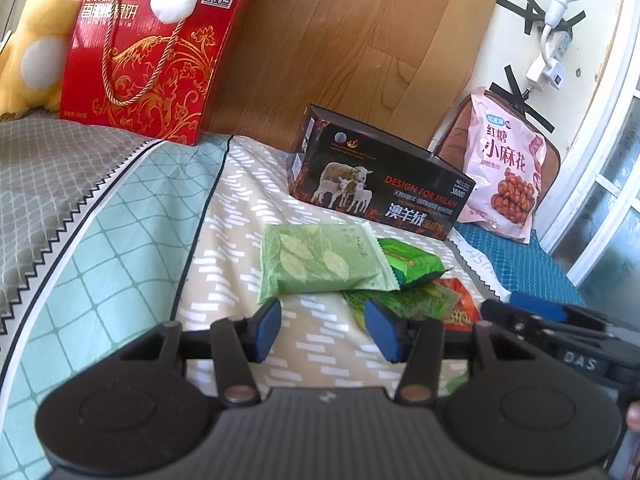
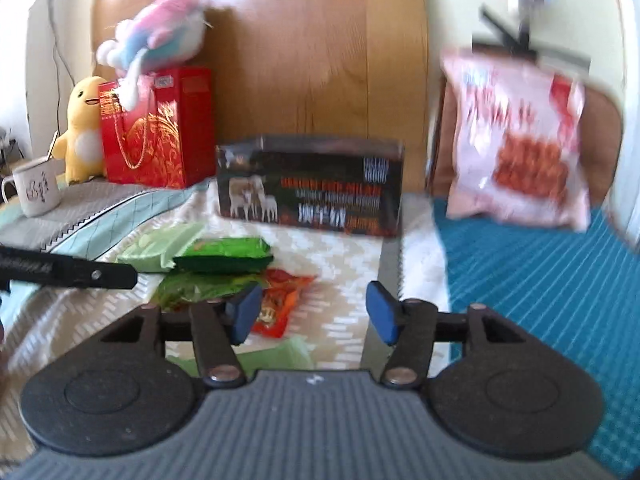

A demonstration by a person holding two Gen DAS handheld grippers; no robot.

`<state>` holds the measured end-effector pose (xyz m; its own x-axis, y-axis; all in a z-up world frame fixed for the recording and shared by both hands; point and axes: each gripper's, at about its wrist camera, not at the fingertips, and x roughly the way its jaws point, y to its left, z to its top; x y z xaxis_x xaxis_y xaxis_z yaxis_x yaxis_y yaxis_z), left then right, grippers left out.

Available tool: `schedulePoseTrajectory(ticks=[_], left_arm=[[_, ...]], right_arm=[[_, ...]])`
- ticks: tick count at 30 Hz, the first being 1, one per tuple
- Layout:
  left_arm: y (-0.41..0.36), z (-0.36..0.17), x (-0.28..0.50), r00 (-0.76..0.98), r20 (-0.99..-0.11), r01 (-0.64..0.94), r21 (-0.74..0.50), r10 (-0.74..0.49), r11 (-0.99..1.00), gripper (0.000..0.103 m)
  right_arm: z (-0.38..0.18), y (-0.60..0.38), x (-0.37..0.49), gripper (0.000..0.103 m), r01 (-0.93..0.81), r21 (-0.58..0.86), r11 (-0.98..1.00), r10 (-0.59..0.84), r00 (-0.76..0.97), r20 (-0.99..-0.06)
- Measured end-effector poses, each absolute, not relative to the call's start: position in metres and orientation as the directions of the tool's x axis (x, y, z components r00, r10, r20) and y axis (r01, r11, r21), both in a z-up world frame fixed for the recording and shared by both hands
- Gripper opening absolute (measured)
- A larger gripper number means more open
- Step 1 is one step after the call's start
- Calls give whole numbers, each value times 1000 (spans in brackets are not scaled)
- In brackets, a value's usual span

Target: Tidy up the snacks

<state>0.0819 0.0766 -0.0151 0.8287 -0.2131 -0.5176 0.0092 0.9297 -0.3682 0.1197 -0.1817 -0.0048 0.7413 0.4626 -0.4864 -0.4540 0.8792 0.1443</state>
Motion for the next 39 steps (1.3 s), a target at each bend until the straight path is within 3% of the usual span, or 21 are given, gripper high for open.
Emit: schedulePoseTrajectory(ticks=[4, 6, 9, 14, 18, 23, 24, 27, 28, 29, 30, 33, 38, 39], left_arm=[[79, -16, 82, 828, -515, 9, -385, -223, 923, 47], [80, -16, 82, 827, -512, 12, -397, -233, 918, 49], [87, -15, 79, 827, -495, 22, -445, -267, 895, 49], [112, 6, 75, 869, -418, -1, -533, -263, 846, 52], [120, 14, 100, 851, -483, -60, -476, -204, 877, 53], [107, -11, 131, 770, -583, -46, -457, -260, 888, 51], [103, -11, 129, 782, -582, -59, -426, -223, 903, 42], [98, -12, 126, 780, -575, -34, -434, -248, 900, 36], [97, -11, 126, 782, -578, -40, -421, -234, 906, 31], [98, -10, 125, 786, -568, -31, -431, -244, 902, 23], [100, -8, 125, 788, -563, -37, -446, -248, 894, 21], [102, 3, 128, 795, -539, -18, -479, -278, 878, 21], [104, 6, 139, 794, -548, -26, -466, -265, 884, 21], [108, 4, 142, 792, -555, -44, -468, -255, 883, 22]], right_arm=[[-14, -171, 133, 60, -528, 256, 809, 576, 627, -525], [-14, -159, 124, 61, -565, 207, 798, 579, 627, -522], [-5, -157, 118, 61, -597, 175, 783, 595, 635, -493], [16, -178, 134, 61, -571, 298, 765, 642, 639, -423], [24, -162, 148, 61, -619, 351, 703, 708, 566, -421], [12, -90, 153, 61, -766, 126, 630, 686, 473, -554], [9, -77, 149, 62, -782, 44, 622, 665, 496, -558], [3, -51, 129, 57, -817, -144, 558, 638, 533, -555], [3, -47, 122, 50, -818, -182, 545, 638, 546, -542], [3, -46, 117, 35, -841, -185, 508, 663, 519, -539], [4, -48, 111, 13, -844, -185, 503, 670, 516, -534], [5, -52, 96, 13, -794, -280, 539, 654, 604, -455], [13, -77, 108, 14, -804, -183, 566, 675, 580, -457], [14, -79, 110, 24, -807, -174, 565, 677, 573, -462]])
